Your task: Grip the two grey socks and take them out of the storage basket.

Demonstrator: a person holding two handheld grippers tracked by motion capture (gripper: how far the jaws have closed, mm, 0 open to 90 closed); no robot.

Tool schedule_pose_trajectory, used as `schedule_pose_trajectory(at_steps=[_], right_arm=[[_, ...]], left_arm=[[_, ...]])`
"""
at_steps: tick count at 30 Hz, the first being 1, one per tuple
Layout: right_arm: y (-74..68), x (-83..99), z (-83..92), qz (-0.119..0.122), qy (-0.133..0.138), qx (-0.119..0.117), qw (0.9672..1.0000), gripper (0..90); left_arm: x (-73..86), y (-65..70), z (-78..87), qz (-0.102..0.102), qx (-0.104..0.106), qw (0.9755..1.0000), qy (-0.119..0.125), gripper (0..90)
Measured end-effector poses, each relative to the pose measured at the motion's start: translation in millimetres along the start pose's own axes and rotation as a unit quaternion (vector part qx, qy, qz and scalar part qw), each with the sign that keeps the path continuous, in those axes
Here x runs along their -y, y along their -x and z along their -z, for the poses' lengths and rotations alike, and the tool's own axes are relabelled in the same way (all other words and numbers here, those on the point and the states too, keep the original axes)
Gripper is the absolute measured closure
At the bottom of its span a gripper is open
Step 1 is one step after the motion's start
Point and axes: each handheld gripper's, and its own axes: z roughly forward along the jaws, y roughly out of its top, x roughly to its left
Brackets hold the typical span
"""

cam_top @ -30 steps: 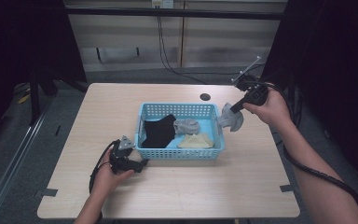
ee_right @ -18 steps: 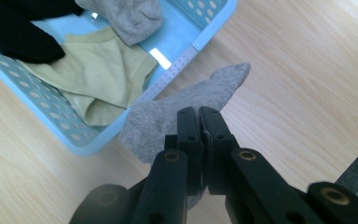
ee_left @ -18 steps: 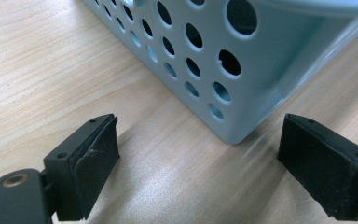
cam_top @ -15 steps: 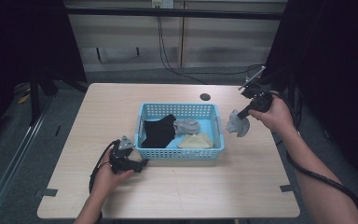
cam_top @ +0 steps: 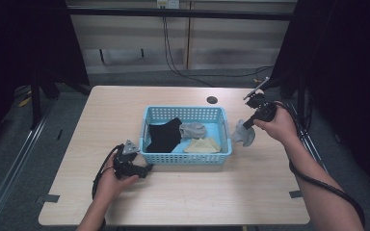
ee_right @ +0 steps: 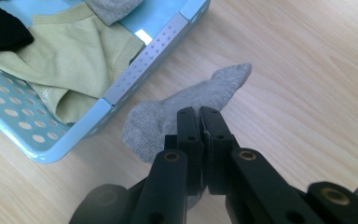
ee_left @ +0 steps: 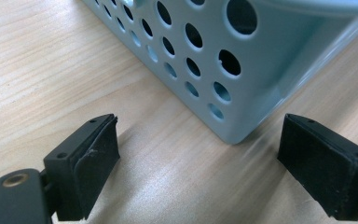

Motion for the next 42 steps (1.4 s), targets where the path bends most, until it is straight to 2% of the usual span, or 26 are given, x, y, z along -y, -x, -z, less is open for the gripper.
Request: schedule_pose_trajectory(at_steps=[11, 22, 26, 27, 28, 32, 39, 42], right_arm=[[-0.1, 5.4, -21.0, -0.003, -0.011, -0.005, 0.9999, 87.5], [2.5, 13.3, -27.7, -0.012, -0.014, 0.0, 0.9998, 85.9], [3.6, 15.4, -28.3, -0.011, -0.015, 0.002, 0.9998, 82.1], [2.9, 15.8, -28.9, -0.013, -0.014, 0.007, 0.9998, 77.0], [2.9, 15.8, -28.9, -0.013, -0.014, 0.007, 0.9998, 77.0], [2.2, 14.6, -25.7, -0.012, -0.01, 0.018, 0.9997, 67.0], [-4.7, 4.6, -12.3, -0.011, 0.0, 0.024, 0.9996, 50.9], [-7.7, 1.1, -9.9, -0.006, 0.001, 0.022, 0.9997, 49.4]], left_arm=[[0.1, 0.0, -0.1, 0.0, 0.001, 1.0, 0.001, 11.5], [0.1, -0.1, -0.1, 0.0, 0.001, 1.0, 0.001, 11.5], [0.1, -0.1, -0.1, 0.0, 0.001, 1.0, 0.001, 11.5], [0.0, 0.0, 0.0, 0.0, 0.0, 1.0, 0.0, 11.5], [0.1, 0.0, -0.1, 0.0, -0.001, 1.0, 0.001, 11.5], [0.2, 0.0, -0.3, 0.0, 0.0, 1.0, 0.002, 11.5], [0.0, 0.0, 0.0, 0.0, 0.0, 1.0, 0.0, 11.5], [0.0, 0.0, 0.0, 0.0, 0.0, 1.0, 0.0, 11.5]])
